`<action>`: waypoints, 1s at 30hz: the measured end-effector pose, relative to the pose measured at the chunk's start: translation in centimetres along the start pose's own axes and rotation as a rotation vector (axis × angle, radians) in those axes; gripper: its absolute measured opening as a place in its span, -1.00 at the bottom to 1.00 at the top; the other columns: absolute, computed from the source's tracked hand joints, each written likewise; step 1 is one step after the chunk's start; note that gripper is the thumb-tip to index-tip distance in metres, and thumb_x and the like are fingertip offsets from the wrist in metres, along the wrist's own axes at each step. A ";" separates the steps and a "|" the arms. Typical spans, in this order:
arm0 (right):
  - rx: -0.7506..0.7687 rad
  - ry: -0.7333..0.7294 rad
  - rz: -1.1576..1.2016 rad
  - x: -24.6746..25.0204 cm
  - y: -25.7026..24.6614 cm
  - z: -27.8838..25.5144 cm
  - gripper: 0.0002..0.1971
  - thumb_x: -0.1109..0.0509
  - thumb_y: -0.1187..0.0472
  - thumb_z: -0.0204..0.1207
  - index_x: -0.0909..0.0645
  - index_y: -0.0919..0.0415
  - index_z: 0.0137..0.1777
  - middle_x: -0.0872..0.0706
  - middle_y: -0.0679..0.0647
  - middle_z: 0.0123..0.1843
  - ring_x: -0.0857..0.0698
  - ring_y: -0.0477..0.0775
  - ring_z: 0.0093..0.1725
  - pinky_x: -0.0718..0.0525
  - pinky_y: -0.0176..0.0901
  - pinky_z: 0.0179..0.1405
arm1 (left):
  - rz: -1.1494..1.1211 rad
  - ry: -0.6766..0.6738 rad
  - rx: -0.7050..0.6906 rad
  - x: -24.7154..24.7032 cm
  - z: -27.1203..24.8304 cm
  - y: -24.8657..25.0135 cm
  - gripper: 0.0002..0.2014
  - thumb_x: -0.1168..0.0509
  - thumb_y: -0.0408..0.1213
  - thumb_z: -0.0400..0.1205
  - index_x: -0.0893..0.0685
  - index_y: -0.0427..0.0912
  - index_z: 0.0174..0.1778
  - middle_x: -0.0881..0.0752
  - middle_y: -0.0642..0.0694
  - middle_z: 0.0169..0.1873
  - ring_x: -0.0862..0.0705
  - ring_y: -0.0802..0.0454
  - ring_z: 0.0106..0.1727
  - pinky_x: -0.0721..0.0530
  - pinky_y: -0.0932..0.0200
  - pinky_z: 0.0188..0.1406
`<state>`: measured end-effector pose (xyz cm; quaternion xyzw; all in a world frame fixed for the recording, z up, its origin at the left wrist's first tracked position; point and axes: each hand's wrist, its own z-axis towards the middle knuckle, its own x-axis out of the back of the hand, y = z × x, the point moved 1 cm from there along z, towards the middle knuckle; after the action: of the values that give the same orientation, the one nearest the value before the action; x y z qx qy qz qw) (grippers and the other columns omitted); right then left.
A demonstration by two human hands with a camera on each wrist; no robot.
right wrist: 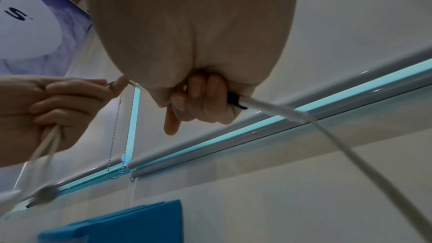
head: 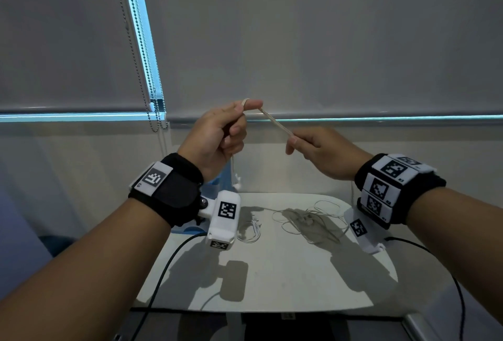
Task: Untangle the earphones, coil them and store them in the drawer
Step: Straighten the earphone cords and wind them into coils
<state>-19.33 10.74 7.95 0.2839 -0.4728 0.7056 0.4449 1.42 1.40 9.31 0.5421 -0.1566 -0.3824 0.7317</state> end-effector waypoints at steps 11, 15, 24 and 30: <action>0.106 0.260 0.028 0.7 -0.9 0.2 -0.87 -0.19 0.07 0.80 -0.52 0.05 0.07 -0.42 -0.03 -0.46 -0.37 -0.04 -0.45 -0.29 -0.16 -0.42 | -0.017 0.065 -0.018 1.1 -1.1 1.2 -0.64 -0.09 -0.24 0.83 -0.65 -0.29 0.43 -0.35 0.04 -0.51 -0.19 0.19 -0.59 -0.13 0.28 -0.58; 0.111 0.287 0.021 0.7 -0.5 0.4 -0.84 -0.24 0.13 0.77 -0.58 0.12 -0.03 -0.47 -0.02 -0.45 -0.40 -0.05 -0.41 -0.31 -0.20 -0.40 | -0.047 0.040 -0.026 0.9 -1.1 1.4 -0.64 -0.08 -0.25 0.83 -0.65 -0.32 0.42 -0.36 0.04 -0.51 -0.19 0.19 -0.60 -0.11 0.28 -0.58; 0.068 0.113 -0.022 -0.9 0.5 0.0 -0.78 -0.28 0.11 0.76 -0.72 0.09 -0.06 -0.53 -0.08 -0.40 -0.46 -0.11 -0.37 -0.37 -0.15 -0.33 | -0.077 0.013 -0.015 0.5 -1.0 1.3 -0.65 -0.07 -0.27 0.82 -0.67 -0.34 0.35 -0.36 0.06 -0.53 -0.20 0.21 -0.62 -0.09 0.27 -0.58; 0.087 -0.039 -0.030 -2.1 -1.4 -0.3 -0.77 -0.27 0.09 0.77 -0.75 0.04 -0.02 -0.53 -0.14 -0.42 -0.50 -0.21 -0.41 -0.34 -0.31 -0.38 | -0.120 0.087 -0.032 -0.1 -0.8 0.4 -0.60 -0.07 -0.29 0.84 -0.47 -0.39 0.55 -0.58 0.00 -0.46 -0.27 0.22 -0.65 -0.17 0.32 -0.63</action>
<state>-17.15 10.43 6.66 0.3236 -0.4459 0.7133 0.4332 2.04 2.01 9.45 0.5549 -0.0857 -0.4039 0.7222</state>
